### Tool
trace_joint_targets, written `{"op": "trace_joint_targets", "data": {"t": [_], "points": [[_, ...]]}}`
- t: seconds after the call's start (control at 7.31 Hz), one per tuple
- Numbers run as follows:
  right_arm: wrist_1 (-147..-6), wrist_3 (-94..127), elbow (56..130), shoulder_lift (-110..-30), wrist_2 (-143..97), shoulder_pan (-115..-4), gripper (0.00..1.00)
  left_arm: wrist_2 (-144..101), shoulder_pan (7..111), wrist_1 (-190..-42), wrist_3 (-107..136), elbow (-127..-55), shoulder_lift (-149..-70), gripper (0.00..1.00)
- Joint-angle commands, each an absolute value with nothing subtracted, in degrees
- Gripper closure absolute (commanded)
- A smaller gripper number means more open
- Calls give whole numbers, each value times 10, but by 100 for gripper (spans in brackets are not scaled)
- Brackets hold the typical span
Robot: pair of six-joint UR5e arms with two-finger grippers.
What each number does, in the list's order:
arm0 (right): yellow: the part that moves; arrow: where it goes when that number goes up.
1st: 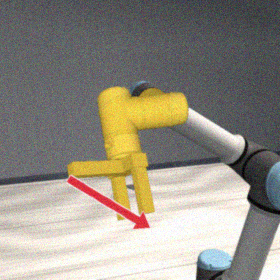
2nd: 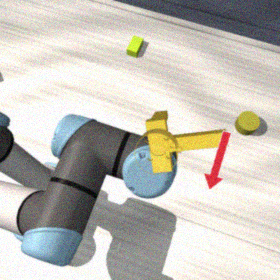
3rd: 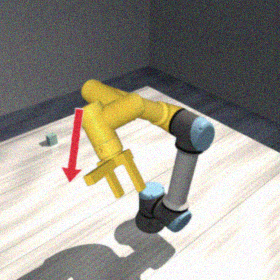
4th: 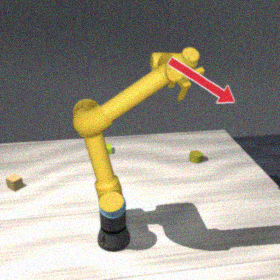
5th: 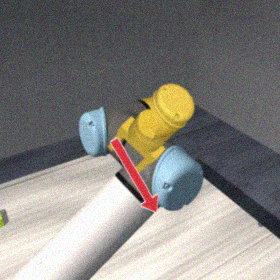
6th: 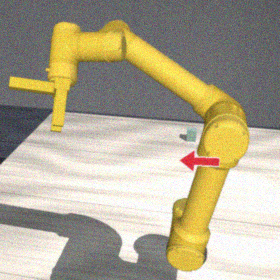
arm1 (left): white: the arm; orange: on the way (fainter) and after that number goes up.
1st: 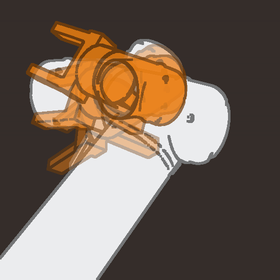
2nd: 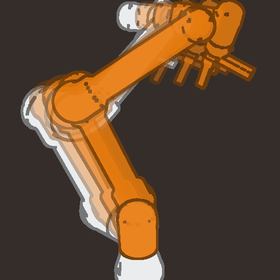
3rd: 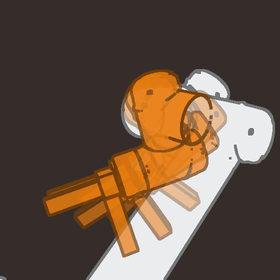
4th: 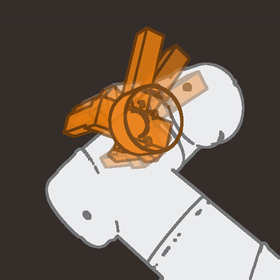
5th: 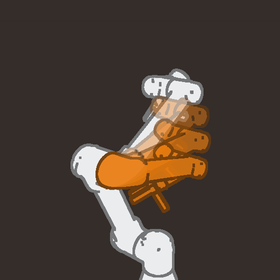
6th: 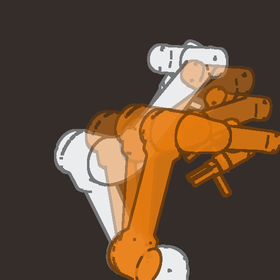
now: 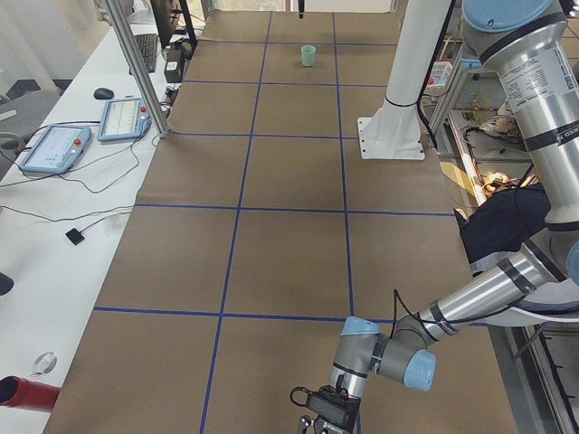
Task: Transfer and stack yellow cup on green cup
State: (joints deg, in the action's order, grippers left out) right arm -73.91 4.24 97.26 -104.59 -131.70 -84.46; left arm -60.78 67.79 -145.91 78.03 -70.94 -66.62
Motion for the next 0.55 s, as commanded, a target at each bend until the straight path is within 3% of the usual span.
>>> {"op": "trace_joint_targets", "data": {"t": [0.0, 0.41], "points": [[-731, 41, 981, -1042, -1318, -845, 0, -693, 729, -1583, 628, -716, -701, 68], [-730, 41, 984, -1013, -1320, -845, 0, -994, 886, -1719, 376, -718, -762, 68]]}}
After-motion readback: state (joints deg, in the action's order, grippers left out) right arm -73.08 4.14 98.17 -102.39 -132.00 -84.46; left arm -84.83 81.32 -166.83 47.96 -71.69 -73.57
